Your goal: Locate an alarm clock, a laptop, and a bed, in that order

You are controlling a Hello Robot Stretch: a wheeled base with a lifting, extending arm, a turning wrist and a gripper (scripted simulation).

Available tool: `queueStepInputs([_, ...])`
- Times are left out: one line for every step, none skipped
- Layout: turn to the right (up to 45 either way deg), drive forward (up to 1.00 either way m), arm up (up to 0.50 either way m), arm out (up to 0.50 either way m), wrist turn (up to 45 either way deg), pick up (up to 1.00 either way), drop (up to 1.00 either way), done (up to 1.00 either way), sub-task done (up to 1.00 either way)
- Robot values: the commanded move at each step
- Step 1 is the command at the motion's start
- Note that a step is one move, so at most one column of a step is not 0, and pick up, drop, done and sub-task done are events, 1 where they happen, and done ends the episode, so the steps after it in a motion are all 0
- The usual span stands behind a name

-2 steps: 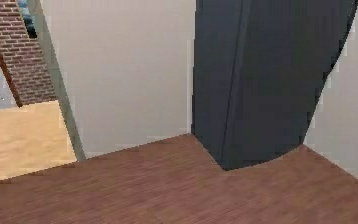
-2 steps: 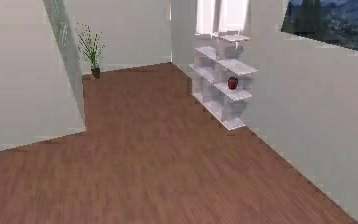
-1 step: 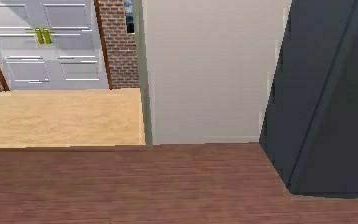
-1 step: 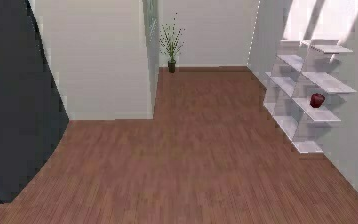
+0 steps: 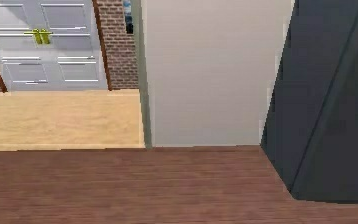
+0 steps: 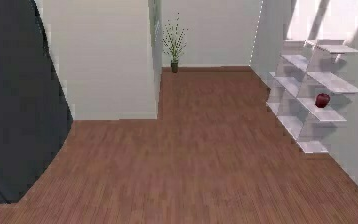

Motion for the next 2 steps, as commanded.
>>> queueStepInputs([-36.0, 0.0, 0.0, 0.0, 0.0, 0.0, 0.0, 0.0, 0.0])
queueStepInputs([0.0, 1.0, 0.0, 0.0, 0.0, 0.0, 0.0, 0.0, 0.0])
